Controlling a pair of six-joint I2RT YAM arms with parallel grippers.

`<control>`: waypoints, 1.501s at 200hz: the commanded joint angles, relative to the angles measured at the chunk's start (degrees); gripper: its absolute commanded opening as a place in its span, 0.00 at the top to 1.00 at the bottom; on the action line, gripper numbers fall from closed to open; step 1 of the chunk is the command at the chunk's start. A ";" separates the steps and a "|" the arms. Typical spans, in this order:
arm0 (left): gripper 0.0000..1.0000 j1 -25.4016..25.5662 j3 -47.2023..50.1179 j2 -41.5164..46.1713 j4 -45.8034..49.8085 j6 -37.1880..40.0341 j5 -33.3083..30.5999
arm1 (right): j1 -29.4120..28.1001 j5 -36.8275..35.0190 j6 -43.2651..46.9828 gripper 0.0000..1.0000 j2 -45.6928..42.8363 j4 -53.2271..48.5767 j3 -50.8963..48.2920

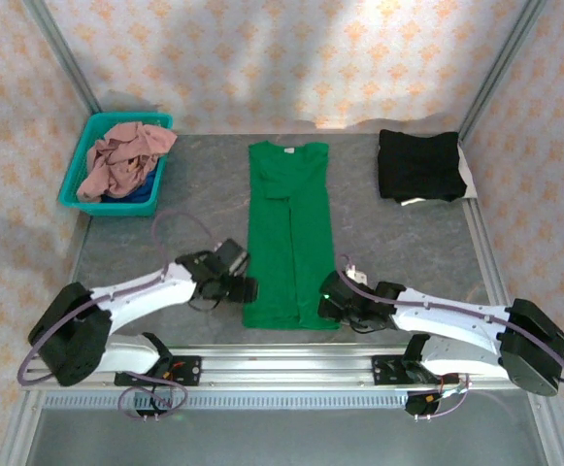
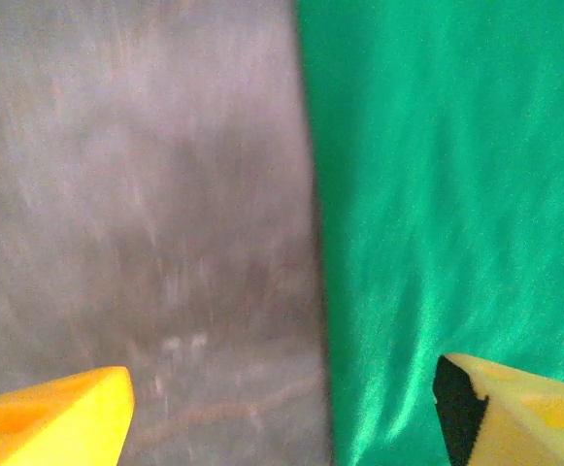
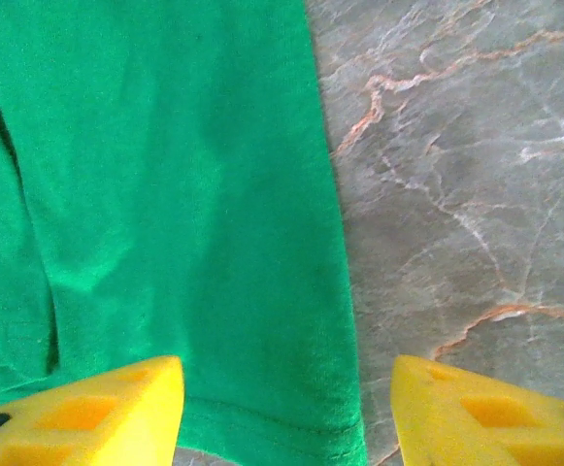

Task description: Fold and stack the t-shirts

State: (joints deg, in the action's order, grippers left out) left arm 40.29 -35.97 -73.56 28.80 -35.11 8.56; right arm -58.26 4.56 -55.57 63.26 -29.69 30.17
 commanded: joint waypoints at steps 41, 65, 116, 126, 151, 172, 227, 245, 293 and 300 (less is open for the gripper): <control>0.34 10.42 5.82 6.42 -3.97 -15.12 -5.37 | -1.73 2.19 -0.31 0.45 2.39 -1.72 0.71; 0.41 10.75 8.27 8.48 -9.17 -16.35 -2.88 | -2.60 2.09 -0.59 0.45 4.23 -2.67 1.44; 0.43 13.28 9.97 6.76 -12.31 -17.31 -1.90 | -3.67 2.03 -0.09 0.54 6.68 -0.46 2.30; 0.47 13.25 10.45 5.82 -13.13 -17.63 -1.76 | -3.65 1.77 0.10 0.59 6.78 -0.45 2.56; 0.57 13.41 11.01 2.45 -17.20 -17.56 0.60 | -4.08 1.57 1.72 0.68 6.52 0.43 3.25; 0.68 13.51 8.91 0.56 -13.95 -16.63 0.49 | -4.09 0.94 2.13 0.72 5.59 0.72 4.04; 1.00 13.50 6.57 5.95 -9.49 -16.32 -1.15 | -4.08 0.07 2.21 0.90 5.29 0.56 5.45; 1.00 13.41 5.44 7.82 -6.92 -15.87 -2.29 | -4.04 -1.32 2.73 0.96 5.03 -1.40 7.17; 1.00 6.90 -0.43 12.75 -0.58 -12.92 -3.97 | 2.44 -4.66 6.76 1.00 2.14 -5.98 13.71; 1.00 5.12 -1.87 12.27 -0.67 -11.95 -3.76 | 3.65 -5.57 8.06 1.00 2.19 -5.99 15.05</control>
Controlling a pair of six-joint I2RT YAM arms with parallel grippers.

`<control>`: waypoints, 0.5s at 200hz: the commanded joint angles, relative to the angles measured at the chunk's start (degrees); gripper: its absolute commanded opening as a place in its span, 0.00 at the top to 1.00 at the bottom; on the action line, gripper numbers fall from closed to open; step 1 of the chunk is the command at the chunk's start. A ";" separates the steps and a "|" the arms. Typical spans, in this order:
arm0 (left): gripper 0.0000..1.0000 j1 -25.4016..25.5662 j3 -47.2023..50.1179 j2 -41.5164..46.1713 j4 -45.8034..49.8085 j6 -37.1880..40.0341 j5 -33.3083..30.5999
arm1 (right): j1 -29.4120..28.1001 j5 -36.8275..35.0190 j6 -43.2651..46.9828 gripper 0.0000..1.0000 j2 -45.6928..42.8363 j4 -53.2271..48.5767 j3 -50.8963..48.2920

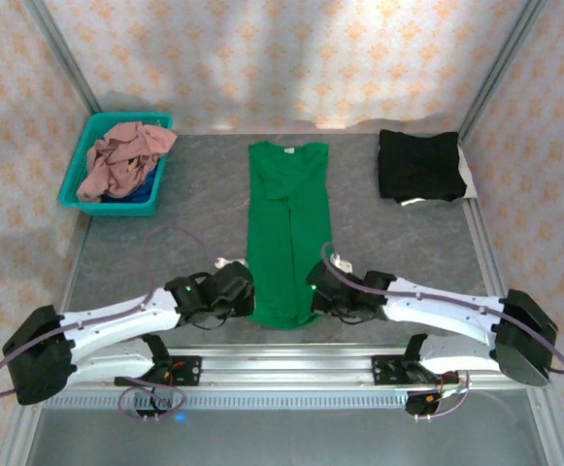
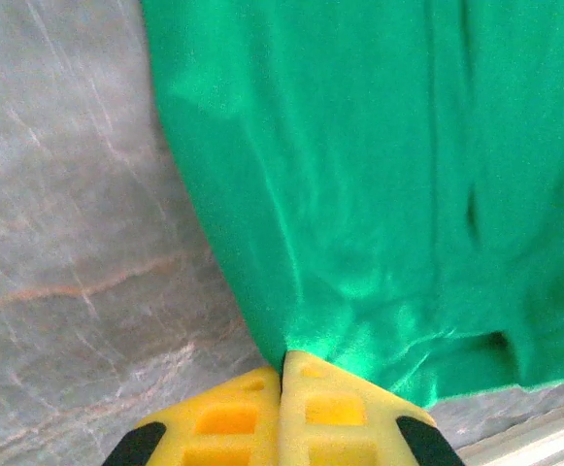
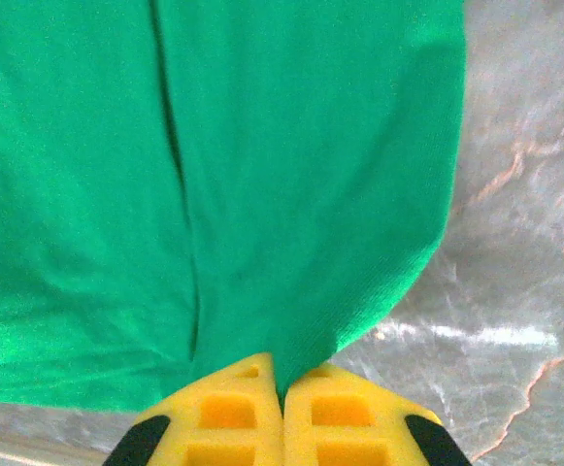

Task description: Fold and stack the t-shirts

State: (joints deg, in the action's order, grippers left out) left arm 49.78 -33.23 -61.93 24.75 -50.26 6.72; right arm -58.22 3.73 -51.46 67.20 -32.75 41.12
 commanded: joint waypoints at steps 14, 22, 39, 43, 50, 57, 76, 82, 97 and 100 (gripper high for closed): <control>1.00 -7.55 -8.04 -1.48 2.67 5.13 -1.40 | 5.58 -7.63 6.70 1.00 -1.09 -3.14 7.42; 1.00 -9.67 -10.51 -3.38 3.00 5.97 -1.32 | 7.52 -7.83 8.20 1.00 -0.18 -3.28 9.39; 1.00 -13.92 -15.75 -7.90 3.31 7.82 -0.75 | 12.75 -6.00 11.33 1.00 2.98 -2.04 13.17; 1.00 -14.85 -17.13 -9.06 3.65 8.05 -0.94 | 13.99 -5.53 11.97 1.00 3.84 -1.35 13.85; 1.00 -16.35 -19.16 -11.06 3.68 9.12 -0.92 | 16.07 -4.51 13.31 1.00 5.34 0.08 14.99; 1.00 -17.74 -21.08 -13.05 3.72 9.93 -0.72 | 18.10 -3.61 14.28 1.00 7.03 1.82 16.00; 1.00 -21.46 -26.52 -19.45 3.74 11.32 1.30 | 23.20 1.84 16.83 1.00 13.03 5.67 19.94; 1.00 -22.30 -28.01 -21.57 3.87 11.58 1.90 | 24.59 3.41 17.56 1.00 15.30 5.41 21.87; 1.00 -24.54 -32.56 -27.24 4.07 12.40 4.49 | 27.14 5.30 19.14 1.00 20.46 3.49 26.69; 1.00 -24.86 -33.39 -28.28 4.28 12.54 4.87 | 27.51 5.59 19.44 1.00 21.56 3.27 27.39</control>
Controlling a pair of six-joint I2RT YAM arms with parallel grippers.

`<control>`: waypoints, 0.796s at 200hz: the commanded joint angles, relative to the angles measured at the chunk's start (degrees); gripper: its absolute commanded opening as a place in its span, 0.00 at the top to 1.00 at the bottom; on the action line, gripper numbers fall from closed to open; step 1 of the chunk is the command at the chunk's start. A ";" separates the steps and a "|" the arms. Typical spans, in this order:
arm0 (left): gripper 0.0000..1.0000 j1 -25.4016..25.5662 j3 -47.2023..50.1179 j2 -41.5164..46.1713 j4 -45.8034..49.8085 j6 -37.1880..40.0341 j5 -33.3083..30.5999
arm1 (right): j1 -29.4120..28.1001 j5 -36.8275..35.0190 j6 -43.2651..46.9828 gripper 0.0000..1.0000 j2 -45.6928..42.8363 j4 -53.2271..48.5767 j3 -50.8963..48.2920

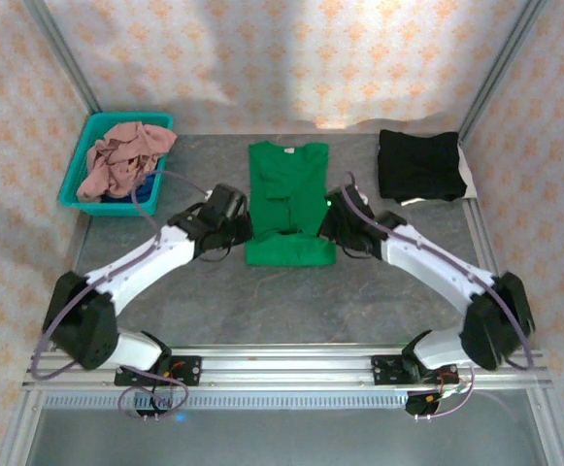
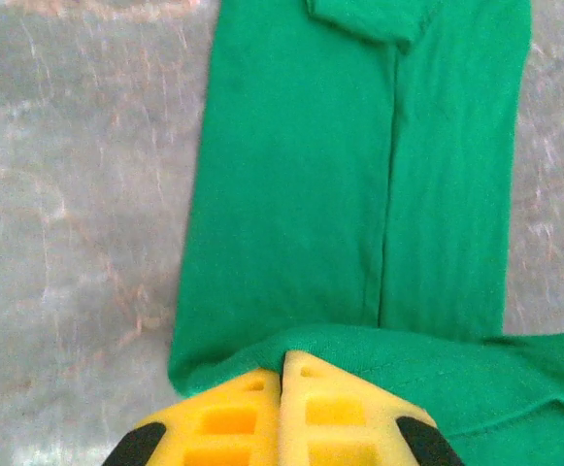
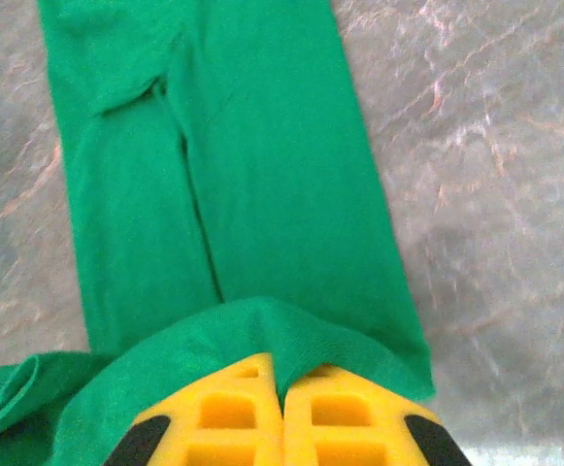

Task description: Fold and stack the t-shirts

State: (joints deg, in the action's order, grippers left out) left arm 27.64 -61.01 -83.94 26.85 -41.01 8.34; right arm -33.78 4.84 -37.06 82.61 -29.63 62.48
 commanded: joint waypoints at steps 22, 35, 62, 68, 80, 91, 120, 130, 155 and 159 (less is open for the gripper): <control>1.00 -4.74 -11.25 -13.82 2.77 3.84 5.66 | 6.09 7.86 6.98 1.00 13.06 -1.01 11.30; 1.00 -6.06 -14.34 -17.67 3.32 3.92 8.00 | 7.66 9.37 7.79 1.00 16.68 -2.02 14.23; 1.00 -7.76 -20.24 -23.53 5.88 5.17 9.59 | 9.77 12.89 9.10 1.00 23.90 -3.44 19.70; 1.00 -8.22 -21.11 -24.47 6.30 5.39 9.89 | 10.07 13.11 9.35 1.00 25.39 -4.16 20.97; 1.00 -9.34 -22.48 -26.71 6.64 5.51 11.36 | 10.55 13.50 9.76 1.00 27.83 -5.50 23.22; 1.00 -10.10 -23.62 -28.00 6.98 5.67 12.62 | 10.82 13.88 9.84 1.00 28.98 -5.47 24.18; 1.00 -10.84 -26.72 -29.53 8.73 6.38 14.02 | 12.35 15.00 9.39 1.00 30.45 -5.50 26.34; 1.00 -11.17 -28.36 -30.39 9.23 6.47 14.69 | 12.74 15.02 9.38 1.00 31.01 -5.72 27.25; 1.00 -11.97 -32.78 -34.76 11.22 7.64 15.24 | 13.39 14.62 9.81 1.00 33.77 -6.27 29.98; 1.00 -12.18 -33.60 -35.64 11.73 7.78 15.42 | 13.50 15.28 9.89 1.00 34.63 -6.43 30.65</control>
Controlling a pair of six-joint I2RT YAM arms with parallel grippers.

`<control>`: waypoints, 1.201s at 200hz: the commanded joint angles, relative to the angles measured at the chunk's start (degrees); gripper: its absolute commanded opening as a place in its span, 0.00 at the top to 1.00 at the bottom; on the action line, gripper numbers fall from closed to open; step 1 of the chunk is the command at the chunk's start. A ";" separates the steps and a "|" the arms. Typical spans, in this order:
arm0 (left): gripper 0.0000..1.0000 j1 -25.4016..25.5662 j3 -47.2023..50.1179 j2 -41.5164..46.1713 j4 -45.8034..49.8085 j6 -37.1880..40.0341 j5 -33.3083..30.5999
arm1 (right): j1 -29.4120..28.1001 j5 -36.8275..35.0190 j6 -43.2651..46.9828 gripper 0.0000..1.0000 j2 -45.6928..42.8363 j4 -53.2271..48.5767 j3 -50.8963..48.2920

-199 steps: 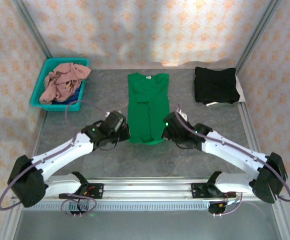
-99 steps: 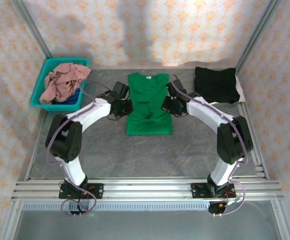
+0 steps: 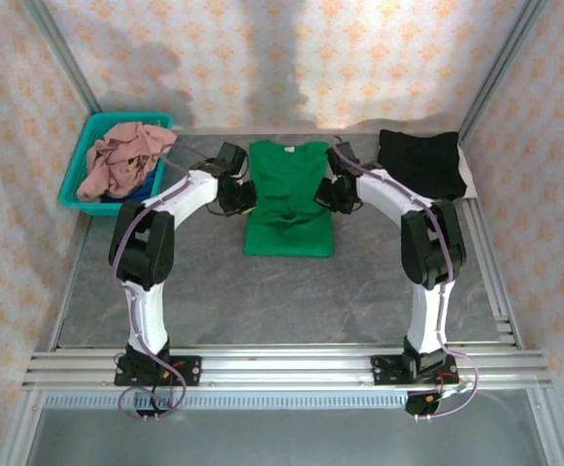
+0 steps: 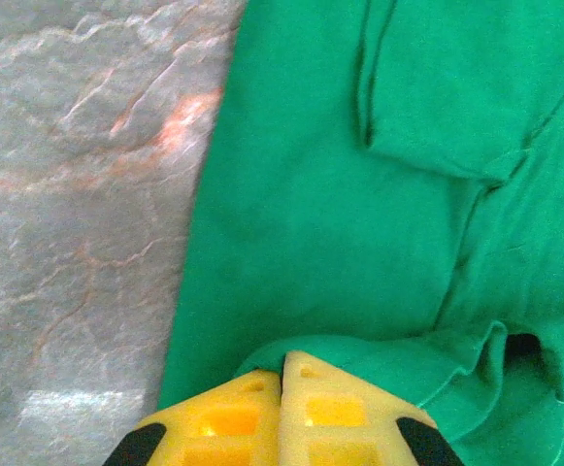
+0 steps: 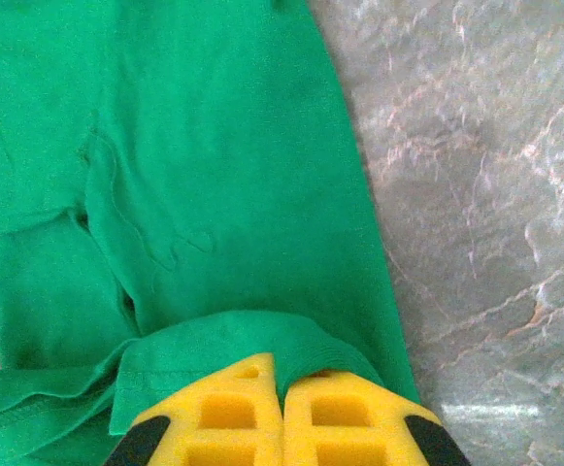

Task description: Fold and stack the t-shirts

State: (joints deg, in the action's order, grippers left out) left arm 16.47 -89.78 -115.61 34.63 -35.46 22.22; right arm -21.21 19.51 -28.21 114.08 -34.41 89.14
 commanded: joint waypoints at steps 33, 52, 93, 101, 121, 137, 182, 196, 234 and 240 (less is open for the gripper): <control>1.00 -2.82 -5.81 -5.86 3.57 2.22 3.91 | 1.23 1.60 0.95 1.00 7.20 -3.92 6.98; 1.00 -3.45 -8.56 -7.94 5.62 2.98 3.15 | 1.97 0.49 1.03 1.00 8.34 -3.80 7.17; 0.68 -3.68 -13.49 -11.24 8.27 3.87 3.52 | 3.21 -2.76 2.54 0.82 7.27 -7.00 9.67; 0.67 -3.89 -14.15 -10.94 8.84 3.99 2.93 | 3.24 -4.07 2.76 0.80 6.02 -7.48 9.92; 0.63 -4.25 -15.50 -9.52 10.77 4.54 0.85 | 3.18 -6.58 3.09 0.67 2.17 -7.38 8.85; 0.61 -4.32 -14.74 -7.16 11.85 6.10 -1.91 | 2.48 -6.65 2.97 0.58 -1.48 -4.99 5.41; 0.59 -1.61 -6.37 0.21 10.49 6.26 -6.50 | -4.60 -2.79 2.37 0.55 -4.03 2.29 -2.70; 0.59 0.48 -4.15 0.42 8.70 6.35 -5.44 | -5.55 -1.78 2.06 0.57 -0.95 3.21 -2.35; 0.65 2.73 -2.11 -4.22 5.74 6.23 -2.52 | -4.23 -5.53 1.99 0.74 8.95 0.18 6.88; 0.65 2.78 -1.50 -4.52 5.40 6.20 -2.72 | -3.91 -6.24 2.01 0.75 10.11 -0.63 8.35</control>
State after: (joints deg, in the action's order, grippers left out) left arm 19.46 -93.84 -117.43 41.91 -29.89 19.35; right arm -27.22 17.30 -26.00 119.52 -32.73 91.79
